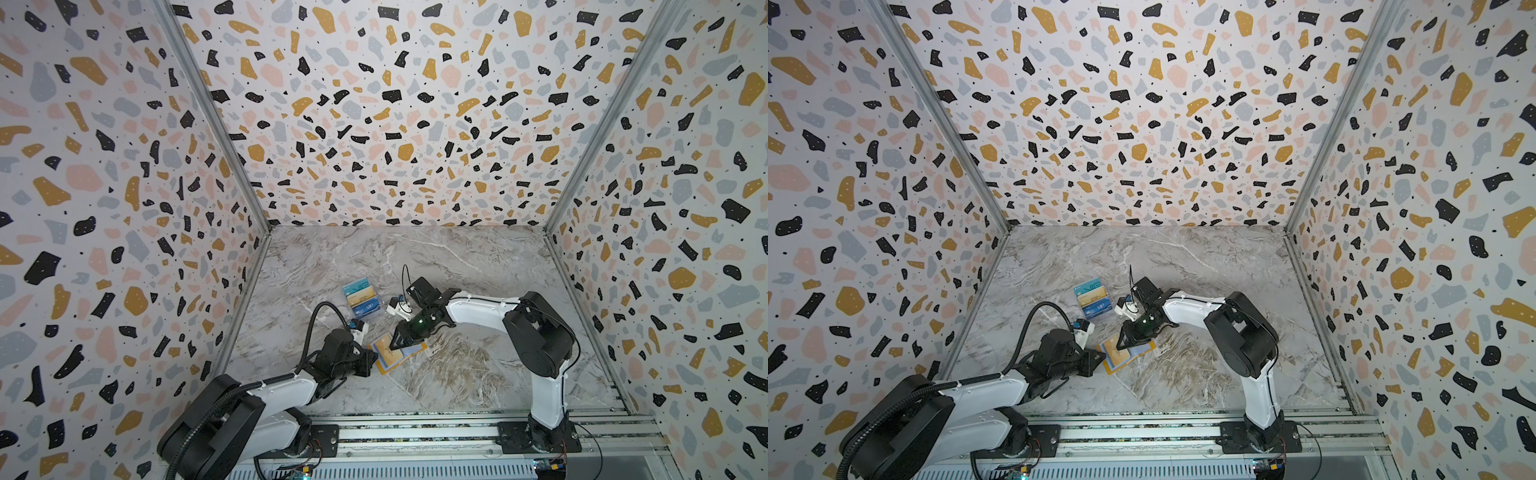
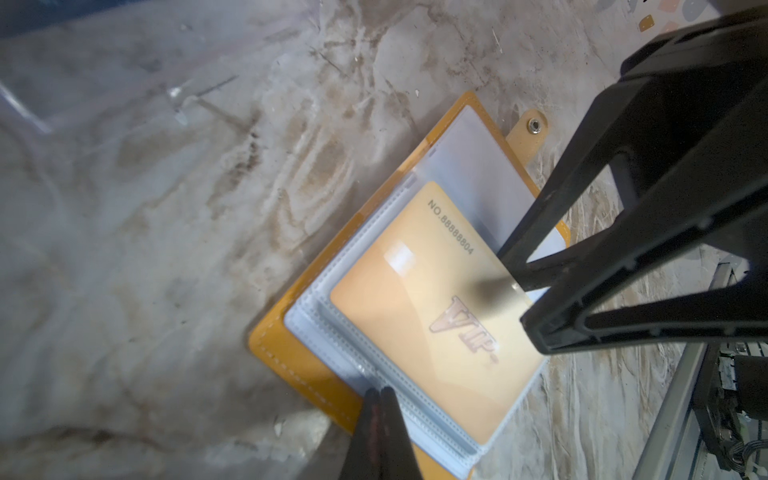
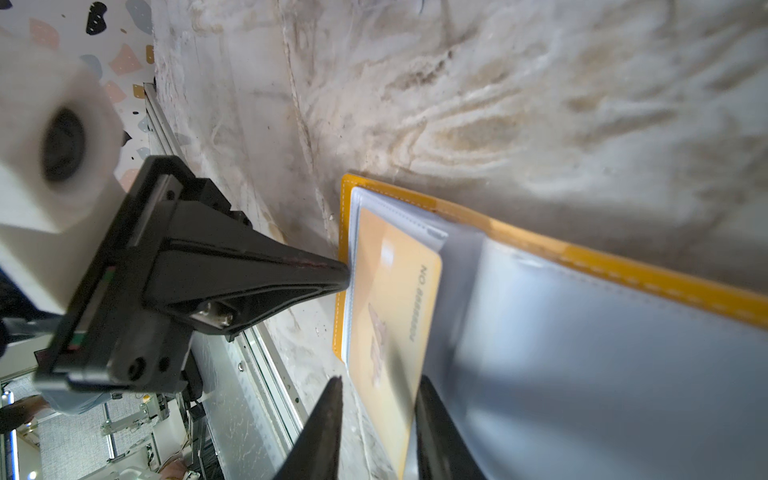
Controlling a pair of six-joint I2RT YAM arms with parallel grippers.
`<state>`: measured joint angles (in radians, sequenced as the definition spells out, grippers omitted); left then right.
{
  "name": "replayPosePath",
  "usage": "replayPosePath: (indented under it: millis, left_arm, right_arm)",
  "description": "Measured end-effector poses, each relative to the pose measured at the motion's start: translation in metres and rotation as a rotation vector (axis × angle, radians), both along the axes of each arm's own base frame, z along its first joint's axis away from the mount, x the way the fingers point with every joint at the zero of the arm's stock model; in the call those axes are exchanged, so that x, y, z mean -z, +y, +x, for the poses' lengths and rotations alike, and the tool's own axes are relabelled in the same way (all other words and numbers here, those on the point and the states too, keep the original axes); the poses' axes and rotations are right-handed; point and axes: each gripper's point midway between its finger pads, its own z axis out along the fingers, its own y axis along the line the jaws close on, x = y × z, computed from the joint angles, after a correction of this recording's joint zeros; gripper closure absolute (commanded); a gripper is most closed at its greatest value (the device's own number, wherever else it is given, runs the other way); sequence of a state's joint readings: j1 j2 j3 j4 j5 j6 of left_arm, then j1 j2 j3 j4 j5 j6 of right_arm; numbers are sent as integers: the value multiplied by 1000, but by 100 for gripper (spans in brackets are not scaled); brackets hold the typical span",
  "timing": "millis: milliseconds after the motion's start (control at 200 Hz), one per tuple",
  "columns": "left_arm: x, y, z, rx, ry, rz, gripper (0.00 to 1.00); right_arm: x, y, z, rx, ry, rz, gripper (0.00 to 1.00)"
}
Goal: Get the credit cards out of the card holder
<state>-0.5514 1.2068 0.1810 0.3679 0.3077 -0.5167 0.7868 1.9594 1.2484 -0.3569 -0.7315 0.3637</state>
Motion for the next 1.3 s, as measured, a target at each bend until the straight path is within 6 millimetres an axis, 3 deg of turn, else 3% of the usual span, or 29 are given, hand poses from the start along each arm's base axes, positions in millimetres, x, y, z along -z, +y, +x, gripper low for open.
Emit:
replayPosePath:
  millis: [501, 921, 1296]
  left_arm:
    - [0, 0, 0, 1, 1, 0, 100]
    - [0, -1, 0, 3, 0, -3, 100]
    - [0, -1, 0, 3, 0, -3, 100]
  right_arm:
    - [-1, -3, 1, -2, 7, 3, 75]
    - [3, -7, 3, 4, -4, -28, 67]
    - [-2, -3, 2, -4, 9, 9, 76]
